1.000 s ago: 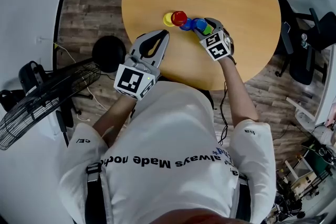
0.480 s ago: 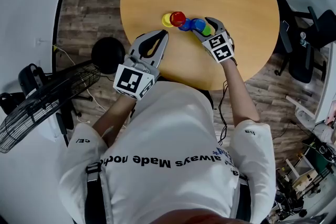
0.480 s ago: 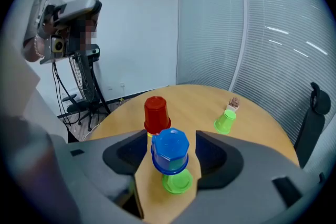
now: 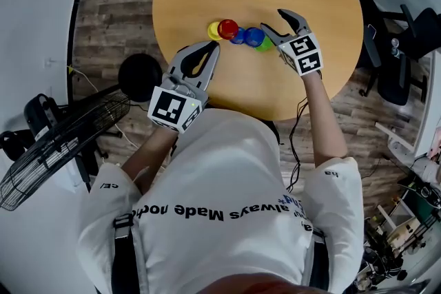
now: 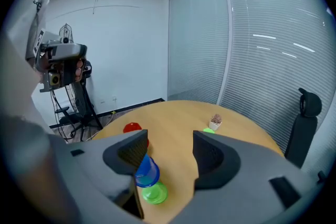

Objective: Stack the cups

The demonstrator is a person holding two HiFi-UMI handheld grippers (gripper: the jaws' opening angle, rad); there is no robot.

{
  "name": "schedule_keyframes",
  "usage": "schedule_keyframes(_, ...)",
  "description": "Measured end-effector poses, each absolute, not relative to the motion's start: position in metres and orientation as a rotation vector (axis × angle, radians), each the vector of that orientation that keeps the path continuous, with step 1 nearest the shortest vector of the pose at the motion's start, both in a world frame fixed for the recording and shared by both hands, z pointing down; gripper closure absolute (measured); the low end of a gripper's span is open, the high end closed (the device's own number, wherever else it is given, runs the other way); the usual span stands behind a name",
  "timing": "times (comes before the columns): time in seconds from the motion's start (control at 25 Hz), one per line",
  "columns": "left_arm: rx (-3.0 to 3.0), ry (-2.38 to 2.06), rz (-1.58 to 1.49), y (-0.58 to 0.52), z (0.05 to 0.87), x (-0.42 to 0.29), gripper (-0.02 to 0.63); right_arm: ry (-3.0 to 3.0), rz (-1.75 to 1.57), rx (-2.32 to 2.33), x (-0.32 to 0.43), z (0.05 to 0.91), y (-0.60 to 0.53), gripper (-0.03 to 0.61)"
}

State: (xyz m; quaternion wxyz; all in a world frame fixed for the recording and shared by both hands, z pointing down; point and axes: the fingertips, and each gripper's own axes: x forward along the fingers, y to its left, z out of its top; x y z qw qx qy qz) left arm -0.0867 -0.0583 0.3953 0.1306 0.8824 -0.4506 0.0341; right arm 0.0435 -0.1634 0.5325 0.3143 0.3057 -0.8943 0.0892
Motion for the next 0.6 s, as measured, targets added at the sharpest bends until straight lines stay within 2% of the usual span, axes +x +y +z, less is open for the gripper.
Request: schedule_keyframes(0.6,2.479,-1.353,0.134,-0.079,0.409,-0.101,0.581,-2.218,0.218,0.894,0.069,0.594,-0.296,0.296)
